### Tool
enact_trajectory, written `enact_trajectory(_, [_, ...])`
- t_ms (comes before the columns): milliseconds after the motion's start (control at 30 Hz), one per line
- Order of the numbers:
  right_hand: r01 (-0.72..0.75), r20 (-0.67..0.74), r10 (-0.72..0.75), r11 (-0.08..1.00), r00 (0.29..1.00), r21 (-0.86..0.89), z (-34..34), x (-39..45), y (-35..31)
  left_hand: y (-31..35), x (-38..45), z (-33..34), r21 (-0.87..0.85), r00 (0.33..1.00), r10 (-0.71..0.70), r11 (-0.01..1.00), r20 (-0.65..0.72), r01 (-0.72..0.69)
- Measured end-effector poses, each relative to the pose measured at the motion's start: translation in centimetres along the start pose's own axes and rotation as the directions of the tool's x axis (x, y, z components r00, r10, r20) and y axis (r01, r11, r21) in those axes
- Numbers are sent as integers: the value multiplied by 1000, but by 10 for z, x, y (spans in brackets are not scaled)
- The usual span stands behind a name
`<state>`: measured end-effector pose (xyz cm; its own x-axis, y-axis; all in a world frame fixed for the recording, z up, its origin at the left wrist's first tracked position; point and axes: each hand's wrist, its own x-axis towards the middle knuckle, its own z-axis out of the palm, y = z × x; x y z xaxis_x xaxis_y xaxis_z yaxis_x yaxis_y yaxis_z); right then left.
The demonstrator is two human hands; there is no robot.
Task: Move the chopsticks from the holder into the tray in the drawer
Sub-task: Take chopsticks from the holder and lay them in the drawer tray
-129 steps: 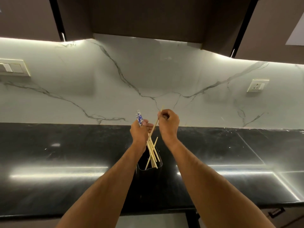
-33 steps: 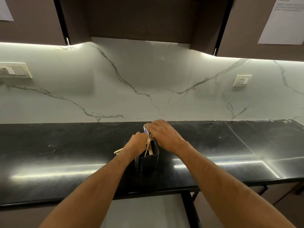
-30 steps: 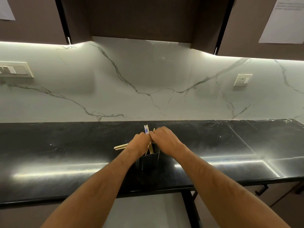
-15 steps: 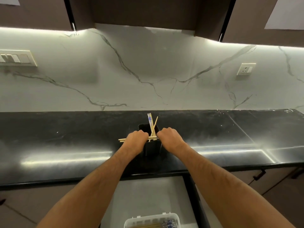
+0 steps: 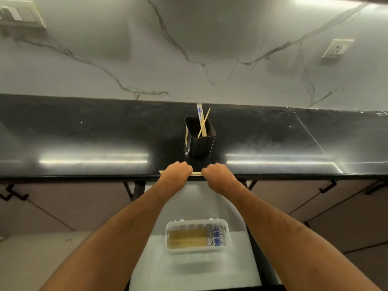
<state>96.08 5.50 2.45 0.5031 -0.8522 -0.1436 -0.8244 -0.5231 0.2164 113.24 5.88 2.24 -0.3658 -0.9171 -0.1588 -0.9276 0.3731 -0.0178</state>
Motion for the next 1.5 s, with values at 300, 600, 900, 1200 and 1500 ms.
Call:
enact_trajectory(300, [60,119,-74,992,990,111,72,-43,-32,34,-46,88,-159,998,-54,985,43,60])
enact_trajectory(600, [75,191,-104,985,976,154,147,-83,-49,71,-80,164,-145,998,1,989,68,9])
enact_trajectory(900, [80,185,-107,986,977,149,203,-90,-60,86,-82,209,-193,994,-16,980,111,38])
enact_trajectory(1200, [83,236,-125,980,964,179,227,-81,-61,88,-75,233,-194,989,-35,979,144,63])
enact_trajectory(1500, [61,246,-110,978,963,198,231,-74,-62,86,-65,234,-164,979,-93,979,183,123])
